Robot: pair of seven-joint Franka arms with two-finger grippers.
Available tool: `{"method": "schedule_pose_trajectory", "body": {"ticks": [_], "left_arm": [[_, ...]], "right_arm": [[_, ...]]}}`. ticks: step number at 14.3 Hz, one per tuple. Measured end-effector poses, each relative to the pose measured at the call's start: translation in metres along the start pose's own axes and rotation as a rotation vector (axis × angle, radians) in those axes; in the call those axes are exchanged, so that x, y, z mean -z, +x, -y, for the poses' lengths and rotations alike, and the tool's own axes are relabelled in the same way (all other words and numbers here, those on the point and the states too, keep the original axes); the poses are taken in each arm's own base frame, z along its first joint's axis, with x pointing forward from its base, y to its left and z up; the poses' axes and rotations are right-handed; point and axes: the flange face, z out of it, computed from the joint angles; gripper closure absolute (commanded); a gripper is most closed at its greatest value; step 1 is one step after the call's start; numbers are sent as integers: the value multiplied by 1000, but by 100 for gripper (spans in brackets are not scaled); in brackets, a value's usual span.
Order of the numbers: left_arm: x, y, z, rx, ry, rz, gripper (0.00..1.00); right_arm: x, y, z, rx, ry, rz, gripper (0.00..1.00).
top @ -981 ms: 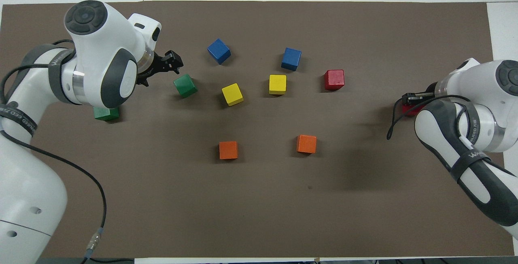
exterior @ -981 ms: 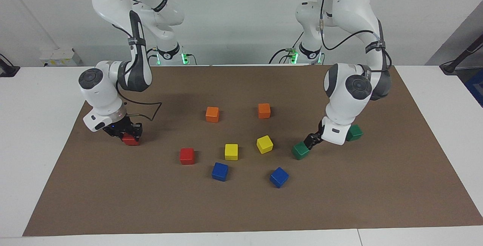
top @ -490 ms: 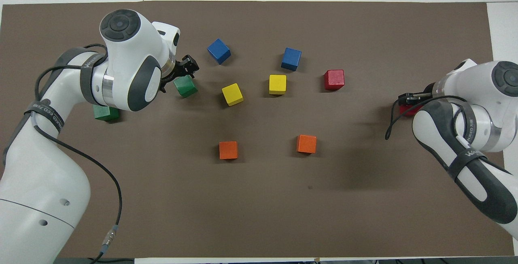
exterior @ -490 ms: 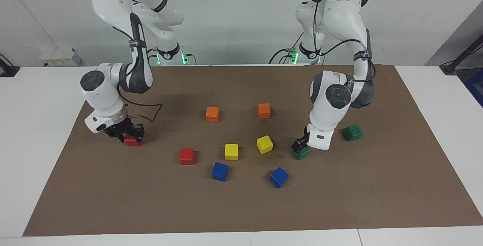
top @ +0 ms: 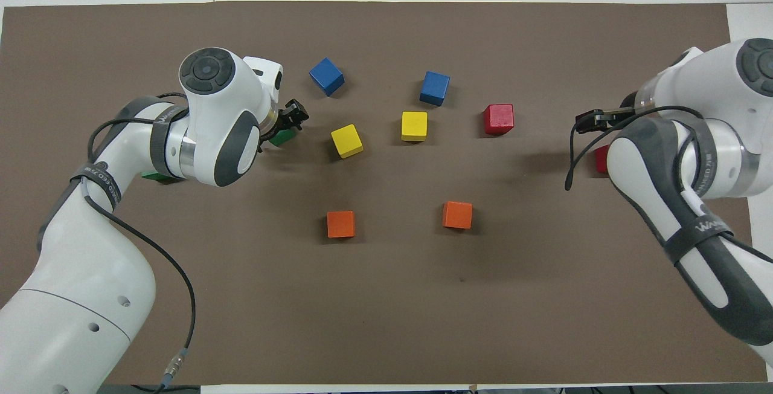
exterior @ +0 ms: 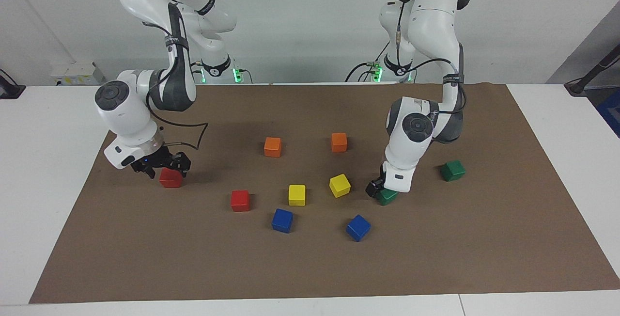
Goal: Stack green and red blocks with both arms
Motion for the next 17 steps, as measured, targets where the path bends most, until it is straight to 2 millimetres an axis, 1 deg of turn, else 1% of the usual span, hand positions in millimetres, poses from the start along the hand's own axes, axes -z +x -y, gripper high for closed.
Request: {"method": "schedule_pose_trajectory", "body": {"ticks": [2, 4, 6, 7, 8, 9, 10, 13, 15, 16, 17], "left_arm": [[1, 0, 0, 2, -2, -2, 1], [2, 1, 0, 8, -7, -7, 1], [3, 2, -1, 24, -15, -15, 2], [3, 2, -1, 27, -18, -18, 17], [4, 2, -1, 29, -20, -20, 39], [4, 2, -1, 31, -21, -20, 82], [4, 2, -1, 32, -21, -20, 100], [4, 3, 0, 35, -16, -17, 100], [8, 4, 6, 21, 42, -5, 100], [18, 5, 11, 3, 72, -3, 100], [36, 9, 21, -34, 90, -1, 100]], "right_arm": [[6, 1, 49, 0, 7, -18, 0], [3, 4, 79, 27, 15, -47, 0], [-10, 10, 102, 30, 22, -61, 0], [-17, 15, 110, 29, 23, -59, 0], [-21, 21, 117, 28, 25, -61, 0], [-25, 27, 122, 26, 26, -61, 0], [-28, 32, 128, 22, 26, -59, 0], [-37, 45, 139, 20, 26, -51, 0], [-46, 50, 141, 21, 25, -45, 0], [-51, 49, 144, 24, 25, -40, 0], [-56, 48, 147, 25, 23, -33, 0]]}}
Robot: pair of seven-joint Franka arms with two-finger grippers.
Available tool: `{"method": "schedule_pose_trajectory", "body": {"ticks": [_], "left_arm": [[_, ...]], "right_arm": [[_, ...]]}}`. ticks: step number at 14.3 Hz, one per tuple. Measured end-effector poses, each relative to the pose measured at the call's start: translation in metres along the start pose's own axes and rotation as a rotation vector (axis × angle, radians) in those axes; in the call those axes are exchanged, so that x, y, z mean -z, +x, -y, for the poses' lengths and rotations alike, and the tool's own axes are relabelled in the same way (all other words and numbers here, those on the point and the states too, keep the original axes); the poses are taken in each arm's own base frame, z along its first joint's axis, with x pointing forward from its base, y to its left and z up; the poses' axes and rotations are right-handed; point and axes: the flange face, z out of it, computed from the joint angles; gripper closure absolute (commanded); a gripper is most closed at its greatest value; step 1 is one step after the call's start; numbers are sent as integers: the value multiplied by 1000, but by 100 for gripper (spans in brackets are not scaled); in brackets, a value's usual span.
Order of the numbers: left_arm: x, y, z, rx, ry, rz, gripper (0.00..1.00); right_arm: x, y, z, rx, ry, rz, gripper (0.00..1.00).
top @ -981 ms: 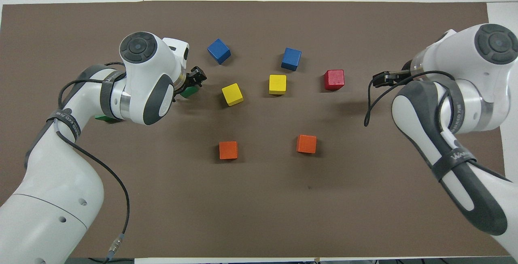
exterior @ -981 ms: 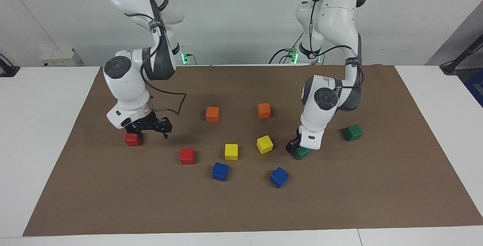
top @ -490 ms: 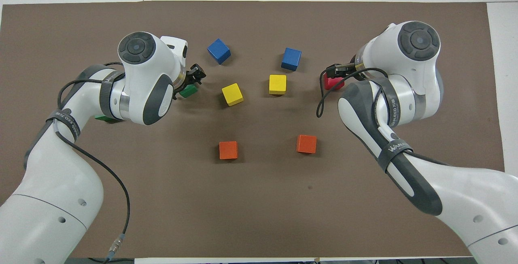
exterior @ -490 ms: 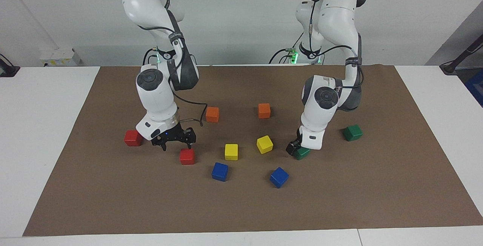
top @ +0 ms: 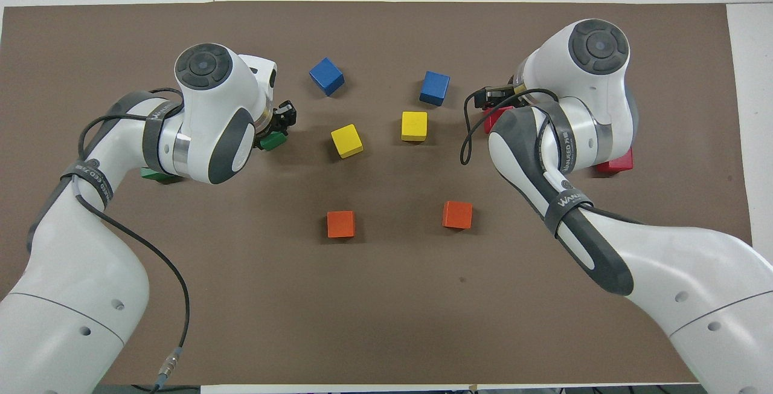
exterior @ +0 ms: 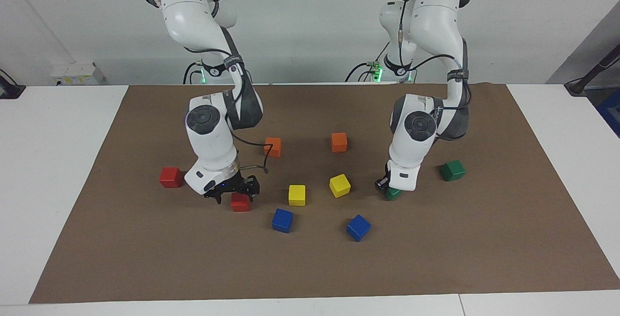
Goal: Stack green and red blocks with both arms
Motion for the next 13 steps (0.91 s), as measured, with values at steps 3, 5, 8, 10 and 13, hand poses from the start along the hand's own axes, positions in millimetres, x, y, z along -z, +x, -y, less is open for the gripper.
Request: {"method": "schedule_pose_trajectory", "body": {"ticks": [3, 5, 8, 10, 13], "left_arm": [[58, 19, 83, -203, 28, 47, 100], [76, 33, 144, -325, 25, 73, 100], [68, 50, 195, -438, 13, 93, 100], [59, 58, 211, -471, -3, 85, 100], [48, 60, 214, -479, -17, 52, 100]], "right_arm": [[-11, -3, 7, -7, -3, 16, 0], [-16, -4, 8, -10, -4, 23, 30], [-27, -6, 0, -23, -12, 41, 100], [-28, -6, -4, -37, -11, 45, 100], [0, 0, -29, -75, -29, 97, 100]]}}
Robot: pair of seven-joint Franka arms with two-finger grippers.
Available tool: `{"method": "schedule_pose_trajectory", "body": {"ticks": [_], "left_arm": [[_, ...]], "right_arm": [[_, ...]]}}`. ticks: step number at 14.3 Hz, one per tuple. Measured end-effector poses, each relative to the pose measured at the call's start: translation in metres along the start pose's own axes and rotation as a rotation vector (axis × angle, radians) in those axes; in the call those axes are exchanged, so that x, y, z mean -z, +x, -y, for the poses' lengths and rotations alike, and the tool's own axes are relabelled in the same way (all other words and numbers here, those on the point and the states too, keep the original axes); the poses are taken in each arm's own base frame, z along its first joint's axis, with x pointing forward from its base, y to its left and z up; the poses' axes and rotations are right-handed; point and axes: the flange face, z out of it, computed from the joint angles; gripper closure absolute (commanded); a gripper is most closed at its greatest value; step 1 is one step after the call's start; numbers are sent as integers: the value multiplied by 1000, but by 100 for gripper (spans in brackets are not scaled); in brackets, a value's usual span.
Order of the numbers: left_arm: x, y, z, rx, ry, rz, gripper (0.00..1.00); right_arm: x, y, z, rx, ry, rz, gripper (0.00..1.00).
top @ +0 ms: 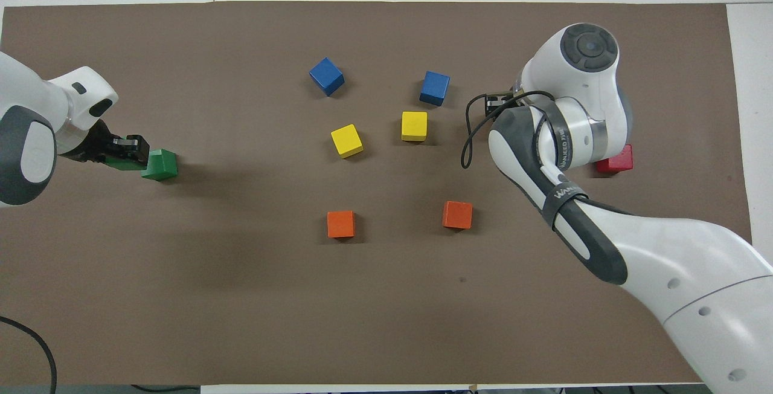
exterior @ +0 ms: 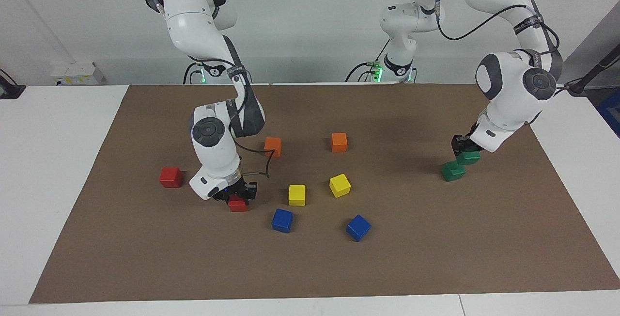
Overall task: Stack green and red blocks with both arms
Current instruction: 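Lower the green cube onto the green cube while the right gripper stacks red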
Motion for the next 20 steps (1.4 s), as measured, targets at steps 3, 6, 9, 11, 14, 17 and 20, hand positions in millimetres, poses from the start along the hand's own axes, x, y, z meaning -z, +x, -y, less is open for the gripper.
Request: {"method": "schedule_pose_trajectory", "body": {"ticks": [3, 6, 9, 11, 14, 17, 20], "left_arm": [[-8, 1, -4, 5, -13, -19, 100], [-17, 0, -4, 66, -31, -26, 100], [-27, -3, -5, 188, -33, -16, 100], [-33, -5, -5, 214, -33, -15, 100], [-36, -6, 0, 222, -34, -12, 100], [-36, -7, 7, 192, -35, -13, 100], [-36, -7, 11, 186, -35, -19, 100]], "right_arm": [[85, 5, -55, 4, -5, 29, 100], [129, -9, -117, 41, -1, 25, 100], [121, -27, -156, 10, 0, 50, 100], [106, -36, -173, 5, 2, 15, 100], [71, -53, -195, 21, 0, -53, 100], [61, -63, -198, 18, 1, -37, 100], [51, -67, -198, 17, 2, -31, 100]]}}
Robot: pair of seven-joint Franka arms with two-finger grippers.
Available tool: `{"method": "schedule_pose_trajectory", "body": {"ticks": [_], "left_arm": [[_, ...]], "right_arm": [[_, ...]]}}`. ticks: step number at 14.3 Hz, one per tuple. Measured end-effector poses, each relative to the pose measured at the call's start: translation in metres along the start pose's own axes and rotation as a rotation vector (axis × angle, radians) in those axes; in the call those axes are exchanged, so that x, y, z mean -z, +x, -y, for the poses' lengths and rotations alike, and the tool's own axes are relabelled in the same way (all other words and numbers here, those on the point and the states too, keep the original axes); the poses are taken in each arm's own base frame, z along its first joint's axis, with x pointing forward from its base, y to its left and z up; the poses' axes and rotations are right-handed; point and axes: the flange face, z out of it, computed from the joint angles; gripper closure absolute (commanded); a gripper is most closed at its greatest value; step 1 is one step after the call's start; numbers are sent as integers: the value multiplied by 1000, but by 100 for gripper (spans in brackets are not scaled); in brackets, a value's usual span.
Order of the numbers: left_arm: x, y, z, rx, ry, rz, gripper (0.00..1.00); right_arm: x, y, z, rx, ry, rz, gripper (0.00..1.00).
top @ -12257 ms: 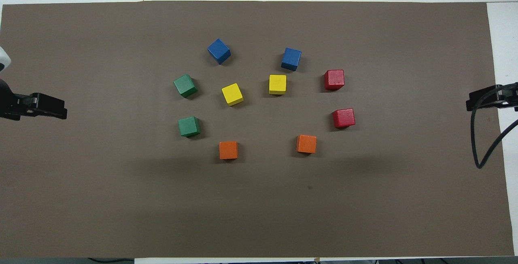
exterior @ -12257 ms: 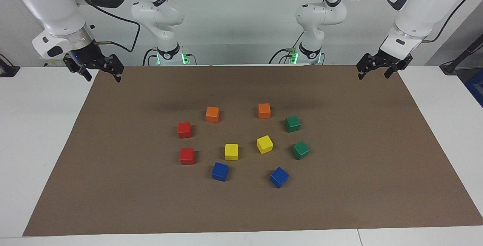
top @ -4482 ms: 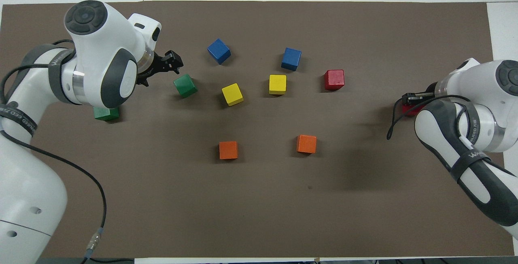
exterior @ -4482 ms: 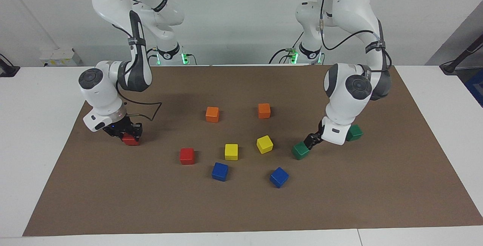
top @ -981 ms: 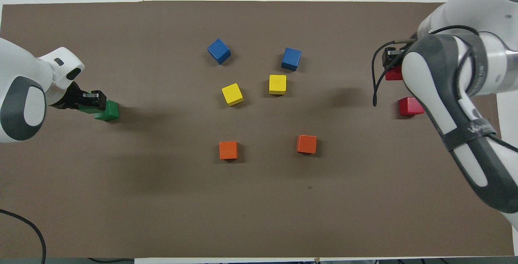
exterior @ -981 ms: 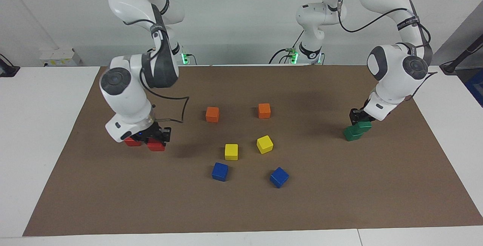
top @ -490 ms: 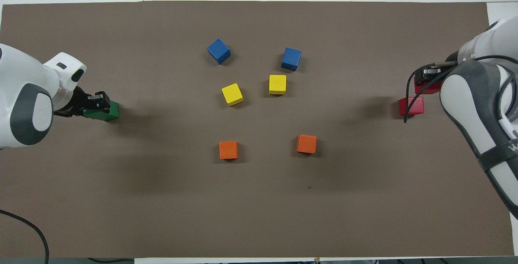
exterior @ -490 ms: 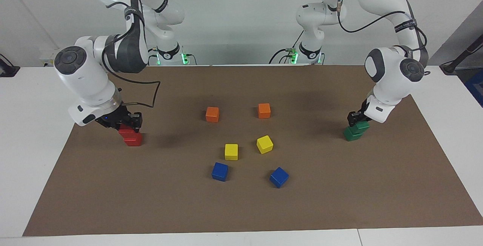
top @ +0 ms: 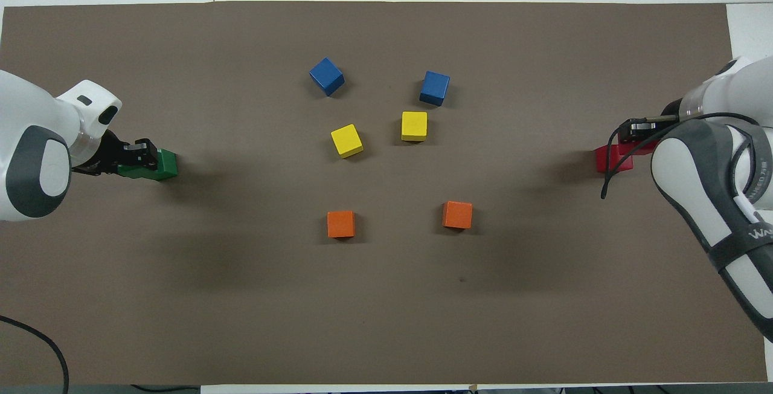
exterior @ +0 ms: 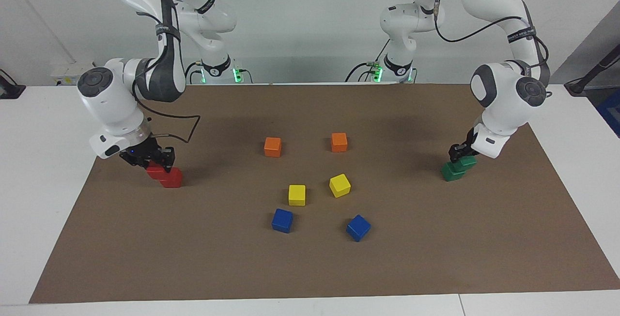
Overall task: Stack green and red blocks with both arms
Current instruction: 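Lower the green cube onto the green cube while the right gripper stacks red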
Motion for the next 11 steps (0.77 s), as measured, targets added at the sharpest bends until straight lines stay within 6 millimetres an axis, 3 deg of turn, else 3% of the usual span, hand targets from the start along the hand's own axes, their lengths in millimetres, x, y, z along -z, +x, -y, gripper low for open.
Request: {"method": "schedule_pose_trajectory", "body": {"ticks": [10, 11], "left_arm": [[-7, -3, -6, -16, -1, 2, 100], [-7, -3, -6, -16, -1, 0, 81]], "right_arm": [[-31, -14, 1, 1, 1, 3, 100], [-32, -15, 1, 1, 1, 6, 100]]}}
